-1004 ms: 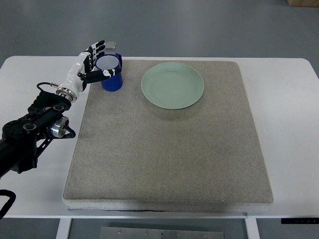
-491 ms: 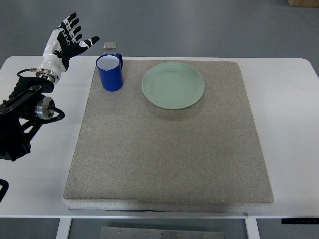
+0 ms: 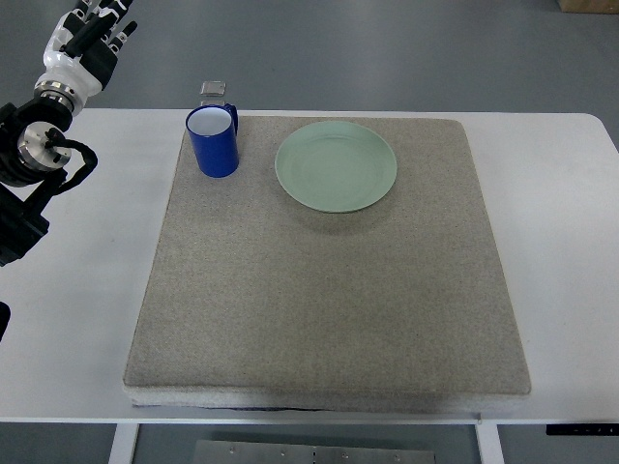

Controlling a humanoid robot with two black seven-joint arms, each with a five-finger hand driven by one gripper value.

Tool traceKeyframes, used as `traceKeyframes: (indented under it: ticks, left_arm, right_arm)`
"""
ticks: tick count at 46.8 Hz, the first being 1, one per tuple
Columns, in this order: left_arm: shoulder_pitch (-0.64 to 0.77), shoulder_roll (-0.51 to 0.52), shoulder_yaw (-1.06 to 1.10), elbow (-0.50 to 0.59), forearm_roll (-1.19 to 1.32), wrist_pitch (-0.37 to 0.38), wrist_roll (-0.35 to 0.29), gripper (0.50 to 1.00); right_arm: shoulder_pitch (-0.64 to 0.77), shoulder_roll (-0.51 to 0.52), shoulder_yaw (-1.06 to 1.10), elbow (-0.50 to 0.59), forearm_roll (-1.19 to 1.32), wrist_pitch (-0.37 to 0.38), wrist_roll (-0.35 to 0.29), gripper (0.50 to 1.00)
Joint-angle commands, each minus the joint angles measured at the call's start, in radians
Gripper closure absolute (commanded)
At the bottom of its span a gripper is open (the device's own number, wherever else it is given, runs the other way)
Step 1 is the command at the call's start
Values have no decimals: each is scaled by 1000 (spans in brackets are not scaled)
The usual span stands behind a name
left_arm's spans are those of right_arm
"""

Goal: Place cup left of plate with left hand

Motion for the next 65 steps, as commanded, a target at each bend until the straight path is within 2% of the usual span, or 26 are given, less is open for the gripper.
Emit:
traceKeyframes:
  ticks: [1,11,18,21,65]
  left_arm:
    - [-2,-6,0,-1,-16,-6,4,504]
    - [4,-9,-2,1,-15,-49,1,501]
    - [10,-12,-16,7,-18,-196,-15,501]
    - [12,-13,-14,22,-18,-230,-31,504]
    - [10,-32,-3,47,-12,-241,-32,501]
  right_arm:
    - [0,0,0,0,0,0,0,566]
    - [0,0,0,0,0,-1,0,566]
    - [0,0,0,0,0,0,0,566]
    - [0,0,0,0,0,0,0,566]
    - [6,0,0,9,-2,11,-2,566]
